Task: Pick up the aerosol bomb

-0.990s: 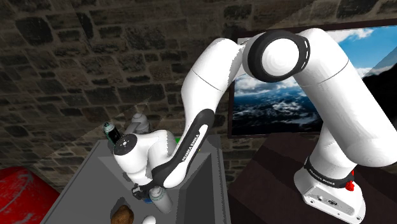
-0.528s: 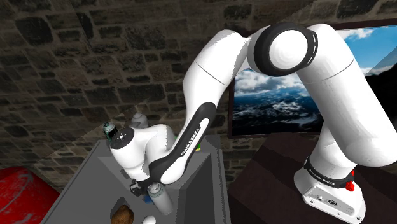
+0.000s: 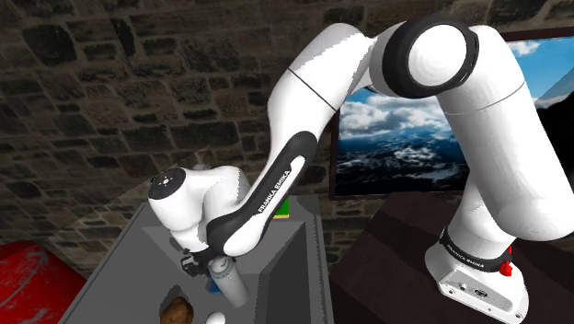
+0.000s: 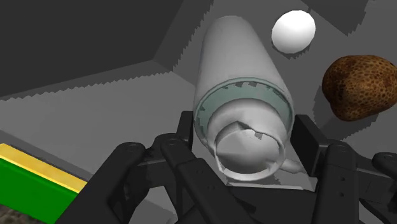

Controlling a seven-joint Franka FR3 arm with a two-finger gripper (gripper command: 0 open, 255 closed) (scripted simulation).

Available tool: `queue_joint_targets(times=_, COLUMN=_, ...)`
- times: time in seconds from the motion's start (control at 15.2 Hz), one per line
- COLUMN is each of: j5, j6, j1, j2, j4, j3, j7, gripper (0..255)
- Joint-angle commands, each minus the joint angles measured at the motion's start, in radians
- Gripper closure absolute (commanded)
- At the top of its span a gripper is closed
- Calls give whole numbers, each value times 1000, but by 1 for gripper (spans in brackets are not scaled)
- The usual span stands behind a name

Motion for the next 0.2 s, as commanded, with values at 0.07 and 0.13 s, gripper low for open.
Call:
queue_joint_targets(times=0.07, j5=15, j6=-19, j1=-9, j2=-23, j4=-2, j3=12, j7=-11, gripper=255)
queue_joint_targets(times=0.13, j5=15, j6=-19, j1=-9, j2=-23, j4=-2, j3=12, j7=-11, gripper=255)
